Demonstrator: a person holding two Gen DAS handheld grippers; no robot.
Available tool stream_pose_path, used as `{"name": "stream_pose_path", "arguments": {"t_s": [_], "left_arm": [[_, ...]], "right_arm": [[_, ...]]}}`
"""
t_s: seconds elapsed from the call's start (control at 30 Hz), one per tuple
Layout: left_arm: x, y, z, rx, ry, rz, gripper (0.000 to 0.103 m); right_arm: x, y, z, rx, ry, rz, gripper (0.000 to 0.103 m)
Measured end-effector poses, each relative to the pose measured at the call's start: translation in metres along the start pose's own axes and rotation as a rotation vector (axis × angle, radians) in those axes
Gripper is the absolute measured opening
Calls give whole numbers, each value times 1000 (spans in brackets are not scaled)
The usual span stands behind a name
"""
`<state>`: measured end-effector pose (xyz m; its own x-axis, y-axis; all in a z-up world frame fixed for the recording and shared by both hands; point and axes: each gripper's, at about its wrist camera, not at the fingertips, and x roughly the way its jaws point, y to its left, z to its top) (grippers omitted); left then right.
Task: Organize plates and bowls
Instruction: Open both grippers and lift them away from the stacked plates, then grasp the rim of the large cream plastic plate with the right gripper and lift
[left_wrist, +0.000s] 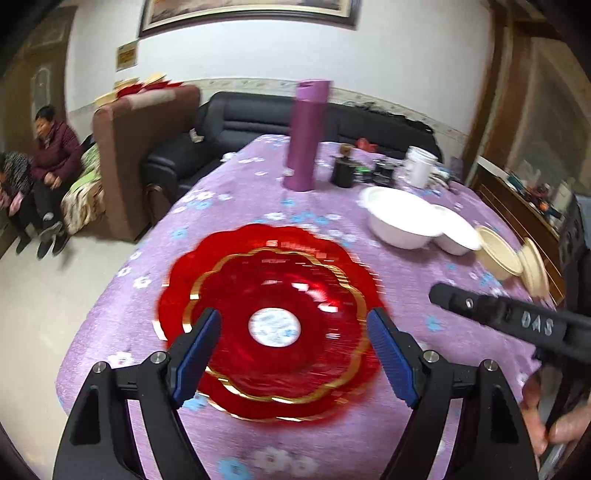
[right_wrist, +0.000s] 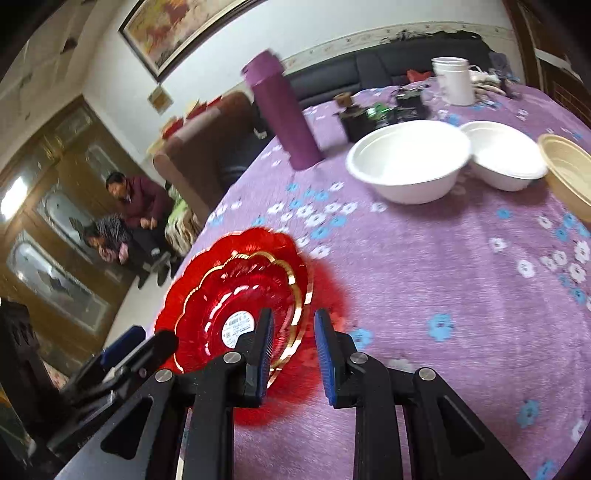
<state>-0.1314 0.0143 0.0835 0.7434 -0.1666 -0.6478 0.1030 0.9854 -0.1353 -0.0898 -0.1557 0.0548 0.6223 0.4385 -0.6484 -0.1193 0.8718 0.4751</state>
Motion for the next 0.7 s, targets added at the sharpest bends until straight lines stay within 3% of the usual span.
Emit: {"name": "stream_pose_path", "arguments": {"t_s": [0.23, 0.4, 0.5, 0.63, 0.7], "left_arm": [[0, -88, -21, 212, 3, -90, 81], [35, -151, -48, 357, 52, -137, 81], [59, -175, -60, 426, 74, -118, 81], [73, -183, -66, 450, 109, -103, 81], [71, -181, -66, 438, 94, -110, 81]], "right_arm": [[-59, -67, 6, 145, -105, 2, 25], [-110, -130, 5, 285, -196, -9, 25], [-151, -184, 2, 436, -277, -28, 25], [-193, -246, 0, 639, -365, -70, 43], [-212, -284, -2, 773, -409, -72, 44]]}}
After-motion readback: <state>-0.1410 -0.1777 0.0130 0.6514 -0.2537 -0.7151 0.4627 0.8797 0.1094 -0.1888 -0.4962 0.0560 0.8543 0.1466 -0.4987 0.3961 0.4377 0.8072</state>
